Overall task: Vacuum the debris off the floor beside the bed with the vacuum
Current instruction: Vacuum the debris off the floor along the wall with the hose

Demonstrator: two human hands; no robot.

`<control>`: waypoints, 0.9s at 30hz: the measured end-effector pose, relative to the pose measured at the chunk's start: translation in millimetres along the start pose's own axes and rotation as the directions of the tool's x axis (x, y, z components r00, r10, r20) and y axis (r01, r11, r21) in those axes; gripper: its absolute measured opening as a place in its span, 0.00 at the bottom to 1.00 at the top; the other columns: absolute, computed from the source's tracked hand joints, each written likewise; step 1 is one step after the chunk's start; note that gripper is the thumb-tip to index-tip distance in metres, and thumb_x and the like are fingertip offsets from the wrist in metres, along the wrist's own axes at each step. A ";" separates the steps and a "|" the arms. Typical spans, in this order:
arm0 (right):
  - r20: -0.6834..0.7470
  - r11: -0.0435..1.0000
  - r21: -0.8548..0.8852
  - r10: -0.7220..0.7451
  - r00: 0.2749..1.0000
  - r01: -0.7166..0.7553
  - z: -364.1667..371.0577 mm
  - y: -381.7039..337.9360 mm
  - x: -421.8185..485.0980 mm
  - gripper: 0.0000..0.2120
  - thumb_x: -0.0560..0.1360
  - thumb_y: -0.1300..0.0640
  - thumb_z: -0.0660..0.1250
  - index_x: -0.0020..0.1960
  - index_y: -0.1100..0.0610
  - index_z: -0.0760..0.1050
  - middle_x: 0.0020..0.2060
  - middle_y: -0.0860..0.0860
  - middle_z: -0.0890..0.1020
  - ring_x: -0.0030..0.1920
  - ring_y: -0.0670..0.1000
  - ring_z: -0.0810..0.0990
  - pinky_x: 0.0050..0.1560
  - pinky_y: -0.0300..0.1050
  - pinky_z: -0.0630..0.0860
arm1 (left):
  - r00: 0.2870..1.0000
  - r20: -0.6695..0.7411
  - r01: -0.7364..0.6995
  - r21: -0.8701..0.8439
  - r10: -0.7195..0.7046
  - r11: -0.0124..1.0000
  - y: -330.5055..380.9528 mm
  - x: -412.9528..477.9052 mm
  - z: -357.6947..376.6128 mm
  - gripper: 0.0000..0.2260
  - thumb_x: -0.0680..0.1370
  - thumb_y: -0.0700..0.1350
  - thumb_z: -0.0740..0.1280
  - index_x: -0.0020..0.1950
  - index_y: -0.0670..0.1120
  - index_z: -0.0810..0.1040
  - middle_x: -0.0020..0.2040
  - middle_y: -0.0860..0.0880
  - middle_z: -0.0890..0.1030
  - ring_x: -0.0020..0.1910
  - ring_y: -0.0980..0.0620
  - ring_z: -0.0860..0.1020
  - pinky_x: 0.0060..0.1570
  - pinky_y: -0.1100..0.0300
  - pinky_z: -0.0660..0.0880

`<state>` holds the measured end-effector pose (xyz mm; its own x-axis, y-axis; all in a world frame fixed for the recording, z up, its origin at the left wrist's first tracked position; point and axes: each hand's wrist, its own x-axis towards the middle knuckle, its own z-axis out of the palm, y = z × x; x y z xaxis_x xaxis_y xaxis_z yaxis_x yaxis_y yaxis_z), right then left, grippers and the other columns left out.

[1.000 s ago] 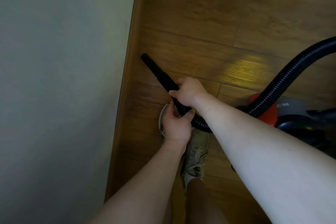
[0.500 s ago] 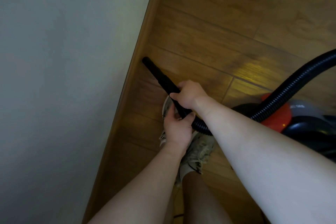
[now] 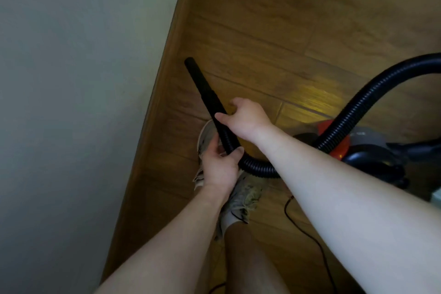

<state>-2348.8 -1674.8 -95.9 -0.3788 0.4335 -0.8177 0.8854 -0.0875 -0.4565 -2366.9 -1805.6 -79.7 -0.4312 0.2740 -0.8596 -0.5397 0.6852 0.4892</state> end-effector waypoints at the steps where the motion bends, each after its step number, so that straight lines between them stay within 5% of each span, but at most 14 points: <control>1: -0.018 1.000 0.009 -0.005 1.000 0.005 -5.4 1.8 -2.8 0.35 0.78 0.42 0.67 0.78 0.57 0.63 0.72 0.55 0.73 0.68 0.55 0.75 0.60 0.40 0.71 | 1.000 0.002 -0.004 0.013 0.004 1.000 1.8 -2.2 1.1 0.25 0.78 0.34 0.71 0.69 0.57 0.73 0.54 0.55 0.83 0.50 0.63 0.81 0.49 0.68 0.76; 5: -0.123 0.998 0.044 -0.030 0.992 0.035 -21.6 11.0 -16.3 0.34 0.78 0.41 0.67 0.77 0.57 0.65 0.72 0.56 0.73 0.70 0.54 0.73 0.64 0.41 0.70 | 0.999 0.010 -0.047 0.076 0.046 0.996 6.6 -8.4 0.8 0.29 0.78 0.35 0.71 0.76 0.52 0.70 0.61 0.51 0.81 0.60 0.54 0.79 0.65 0.55 0.76; 8: -0.190 0.996 0.081 -0.026 0.982 0.042 -26.1 21.3 -30.4 0.32 0.77 0.41 0.67 0.76 0.54 0.67 0.69 0.54 0.76 0.68 0.53 0.75 0.64 0.44 0.72 | 0.998 0.024 -0.059 0.125 0.057 0.990 8.0 -11.1 -3.7 0.31 0.78 0.37 0.72 0.78 0.53 0.67 0.61 0.52 0.81 0.60 0.54 0.79 0.66 0.51 0.76; 12: -0.275 0.985 0.171 0.034 0.961 0.014 -26.8 39.1 -59.3 0.29 0.77 0.41 0.68 0.73 0.51 0.70 0.64 0.50 0.79 0.63 0.51 0.78 0.57 0.42 0.73 | 0.995 0.030 -0.104 0.178 0.100 0.979 9.9 -12.8 -11.1 0.31 0.78 0.38 0.72 0.78 0.55 0.68 0.61 0.55 0.81 0.60 0.56 0.79 0.67 0.52 0.75; 20: -0.364 0.931 0.364 0.175 0.915 -0.033 -6.1 91.8 -117.6 0.26 0.77 0.44 0.70 0.72 0.50 0.71 0.60 0.45 0.79 0.57 0.46 0.80 0.59 0.46 0.78 | 0.979 0.083 -0.200 0.296 0.183 0.934 -2.1 -18.9 -17.2 0.32 0.79 0.38 0.71 0.79 0.56 0.65 0.64 0.61 0.74 0.65 0.59 0.72 0.69 0.57 0.70; 27: -0.420 0.853 0.512 0.355 0.835 -0.105 37.1 142.6 -157.8 0.24 0.76 0.46 0.71 0.69 0.53 0.75 0.53 0.45 0.80 0.51 0.46 0.81 0.56 0.45 0.79 | 0.967 0.123 -0.255 0.374 0.224 0.892 -14.0 -14.0 -33.6 0.33 0.79 0.37 0.71 0.80 0.55 0.63 0.60 0.63 0.75 0.59 0.64 0.74 0.67 0.61 0.69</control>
<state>-2172.8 -1789.0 -45.0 0.1109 0.7079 -0.6976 0.6564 -0.5792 -0.4833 -2377.5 -1841.7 -69.6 -0.4492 0.5016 -0.7393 -0.1014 0.7936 0.6000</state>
